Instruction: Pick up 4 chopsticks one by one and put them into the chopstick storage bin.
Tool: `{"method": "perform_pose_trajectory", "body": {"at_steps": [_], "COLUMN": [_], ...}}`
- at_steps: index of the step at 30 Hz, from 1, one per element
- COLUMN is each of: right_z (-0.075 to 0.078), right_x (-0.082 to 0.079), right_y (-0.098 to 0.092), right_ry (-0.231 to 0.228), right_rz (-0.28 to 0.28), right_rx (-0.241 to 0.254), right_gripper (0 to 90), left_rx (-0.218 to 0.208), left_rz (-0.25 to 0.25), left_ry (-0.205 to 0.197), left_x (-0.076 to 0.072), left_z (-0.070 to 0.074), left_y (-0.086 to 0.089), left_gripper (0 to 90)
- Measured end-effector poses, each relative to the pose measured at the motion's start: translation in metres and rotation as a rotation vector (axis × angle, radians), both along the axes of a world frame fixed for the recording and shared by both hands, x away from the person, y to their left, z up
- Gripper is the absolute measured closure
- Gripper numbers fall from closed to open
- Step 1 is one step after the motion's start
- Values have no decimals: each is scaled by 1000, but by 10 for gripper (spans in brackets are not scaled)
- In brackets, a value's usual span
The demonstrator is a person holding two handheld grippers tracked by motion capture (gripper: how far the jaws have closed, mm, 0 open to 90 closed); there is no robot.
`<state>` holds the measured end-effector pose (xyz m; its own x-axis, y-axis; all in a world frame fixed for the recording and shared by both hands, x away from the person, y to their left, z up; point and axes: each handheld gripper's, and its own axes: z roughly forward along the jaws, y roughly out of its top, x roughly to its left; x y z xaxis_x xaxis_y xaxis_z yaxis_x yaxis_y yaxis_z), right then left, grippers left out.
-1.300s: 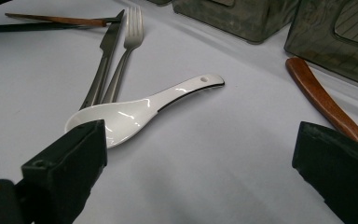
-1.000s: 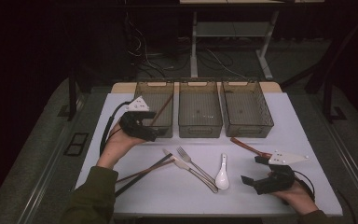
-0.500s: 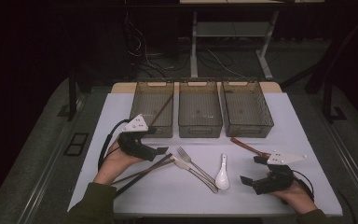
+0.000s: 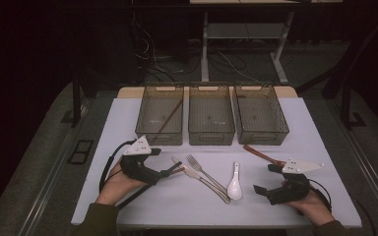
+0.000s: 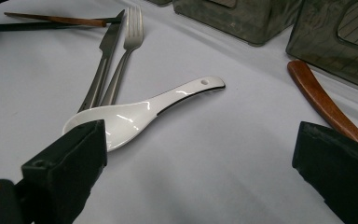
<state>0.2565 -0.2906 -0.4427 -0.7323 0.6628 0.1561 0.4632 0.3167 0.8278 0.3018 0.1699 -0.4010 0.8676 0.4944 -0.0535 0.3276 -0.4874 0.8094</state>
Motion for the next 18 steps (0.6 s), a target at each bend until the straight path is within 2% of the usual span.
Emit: {"method": "perform_pose_trajectory", "body": {"at_steps": [2,8,11,15,17,18], "right_z": [0,0,0,0,0,0], "right_x": [-1,-1,-1,-1,-1,-1], "right_y": [0,0,0,1,1,1], "right_ry": [3,1,1,2,-2,-3], "right_rz": [2,1,-1,-4,-2,-2], "right_rx": [-2,-2,-4,-2,-5,-5], "right_gripper": [29,29,29,29,29,29], "left_rx": [-8,9,52,59,102,108], "left_rz": [6,33,48,69,65,70], "left_ry": [-3,25,28,29,26,28], "left_x": [-5,-13,-19,-24,-25,-25], "left_z": [-4,-19,-25,-30,-32,-33], "left_y": [2,11,16,22,24,25], "left_gripper": [140,142,147,179,216,225]}}
